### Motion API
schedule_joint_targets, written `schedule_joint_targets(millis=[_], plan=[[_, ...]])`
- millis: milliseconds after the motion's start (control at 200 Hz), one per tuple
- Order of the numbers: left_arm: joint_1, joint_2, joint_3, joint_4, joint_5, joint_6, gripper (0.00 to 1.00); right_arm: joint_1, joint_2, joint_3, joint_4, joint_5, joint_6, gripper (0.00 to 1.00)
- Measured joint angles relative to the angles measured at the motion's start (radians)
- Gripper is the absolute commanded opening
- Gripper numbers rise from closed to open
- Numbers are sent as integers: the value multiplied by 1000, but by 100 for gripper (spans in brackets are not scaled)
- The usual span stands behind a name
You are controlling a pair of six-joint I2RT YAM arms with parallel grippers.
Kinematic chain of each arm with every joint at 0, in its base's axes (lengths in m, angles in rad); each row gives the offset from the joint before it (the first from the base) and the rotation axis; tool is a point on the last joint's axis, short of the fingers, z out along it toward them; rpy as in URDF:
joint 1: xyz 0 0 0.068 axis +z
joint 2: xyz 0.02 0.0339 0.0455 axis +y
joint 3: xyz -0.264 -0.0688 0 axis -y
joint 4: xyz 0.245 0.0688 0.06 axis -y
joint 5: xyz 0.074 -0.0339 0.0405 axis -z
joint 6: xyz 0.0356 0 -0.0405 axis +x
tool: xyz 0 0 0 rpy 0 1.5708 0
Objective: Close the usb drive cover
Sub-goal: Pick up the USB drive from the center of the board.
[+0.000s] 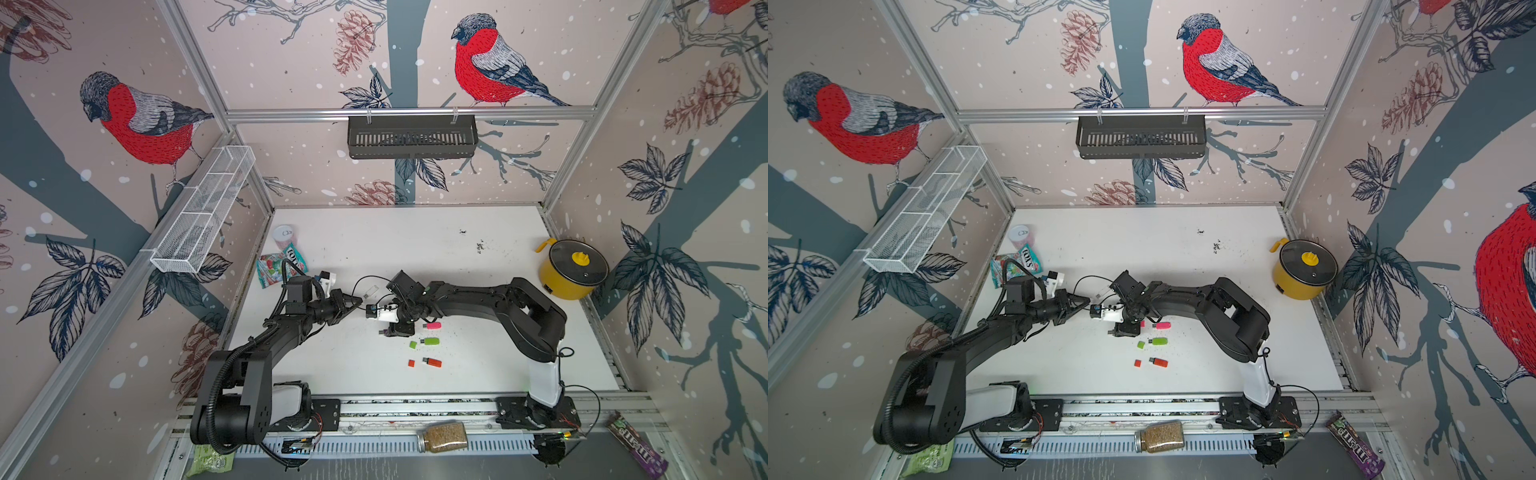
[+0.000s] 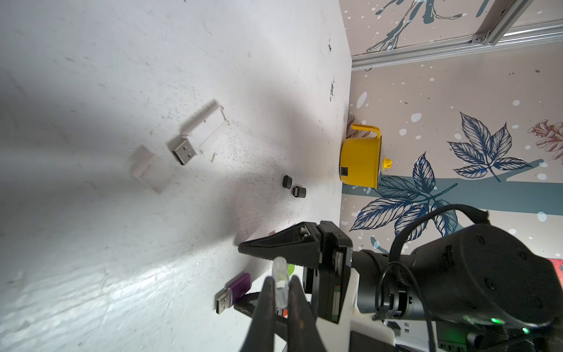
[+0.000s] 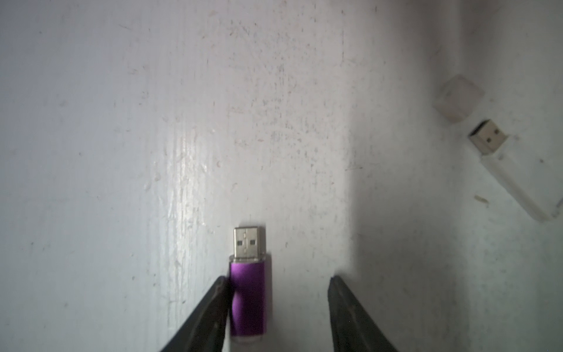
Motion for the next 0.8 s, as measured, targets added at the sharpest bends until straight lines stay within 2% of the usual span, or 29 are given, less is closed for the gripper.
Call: schedule_joint_targets(millis=[565, 800], plan=[[1, -5, -4, -4, -3, 0, 2, 10, 0, 0, -19, -10, -3, 24], [1, -2, -16, -1, 1, 0, 2, -20, -36, -23, -14, -5, 24, 21]])
